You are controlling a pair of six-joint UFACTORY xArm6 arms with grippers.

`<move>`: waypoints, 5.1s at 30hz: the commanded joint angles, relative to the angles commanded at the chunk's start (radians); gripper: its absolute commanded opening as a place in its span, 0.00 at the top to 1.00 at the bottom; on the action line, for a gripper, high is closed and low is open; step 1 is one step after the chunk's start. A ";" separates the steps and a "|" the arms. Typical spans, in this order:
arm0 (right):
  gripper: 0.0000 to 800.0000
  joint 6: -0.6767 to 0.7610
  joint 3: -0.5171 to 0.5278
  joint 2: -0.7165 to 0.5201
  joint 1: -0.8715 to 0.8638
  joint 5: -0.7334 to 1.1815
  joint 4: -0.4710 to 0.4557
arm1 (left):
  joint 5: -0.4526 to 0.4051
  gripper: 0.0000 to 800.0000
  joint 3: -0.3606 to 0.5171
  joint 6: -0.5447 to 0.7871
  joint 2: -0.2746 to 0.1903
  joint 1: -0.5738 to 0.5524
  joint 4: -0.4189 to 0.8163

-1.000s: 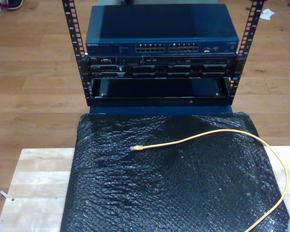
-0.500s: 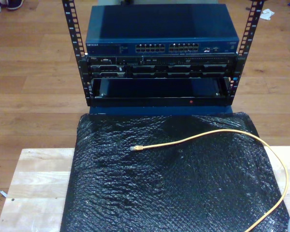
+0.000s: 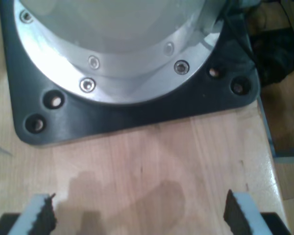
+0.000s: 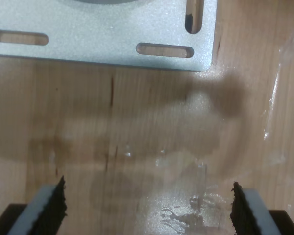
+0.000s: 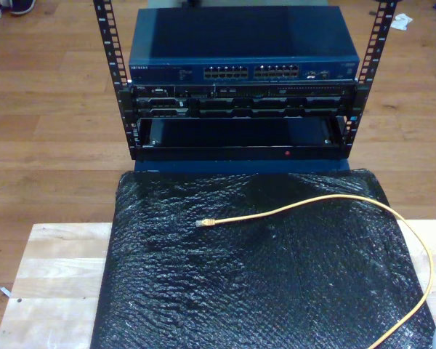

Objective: Grab the cable and plug it in

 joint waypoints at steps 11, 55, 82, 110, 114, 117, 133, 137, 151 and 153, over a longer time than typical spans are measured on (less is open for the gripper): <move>0.00 -0.002 0.002 0.000 0.000 0.000 0.000 | 0.000 0.00 0.000 0.002 0.000 0.002 0.000; 0.00 0.397 -0.499 -0.028 0.054 0.514 0.083 | 0.500 0.00 -0.324 -0.285 -0.117 -0.262 -0.106; 0.01 0.836 -0.801 0.055 0.281 0.821 0.345 | 0.555 0.00 -0.365 -0.713 -0.121 -0.674 -0.348; 0.01 1.086 -0.861 0.137 0.532 0.825 0.499 | 0.537 0.00 -0.391 -0.884 -0.112 -0.899 -0.436; 0.01 1.092 -0.872 0.150 0.548 0.822 0.500 | 0.535 0.00 -0.404 -0.919 -0.110 -0.939 -0.436; 0.01 1.094 -0.872 0.150 0.552 0.821 0.523 | 0.523 0.00 -0.408 -0.950 -0.110 -0.977 -0.436; 0.01 1.178 -0.896 0.183 0.697 0.740 0.546 | 0.473 0.00 -0.482 -1.066 -0.037 -1.074 -0.437; 0.01 1.197 -0.910 0.199 0.738 0.713 0.546 | 0.474 0.00 -0.511 -1.069 -0.017 -1.074 -0.437; 0.01 1.281 -0.936 0.298 0.964 0.555 0.545 | 0.471 0.00 -0.528 -1.074 0.063 -1.091 -0.439; 0.01 1.293 -0.948 0.316 1.000 0.534 0.543 | 0.471 0.00 -0.531 -1.073 0.077 -1.091 -0.439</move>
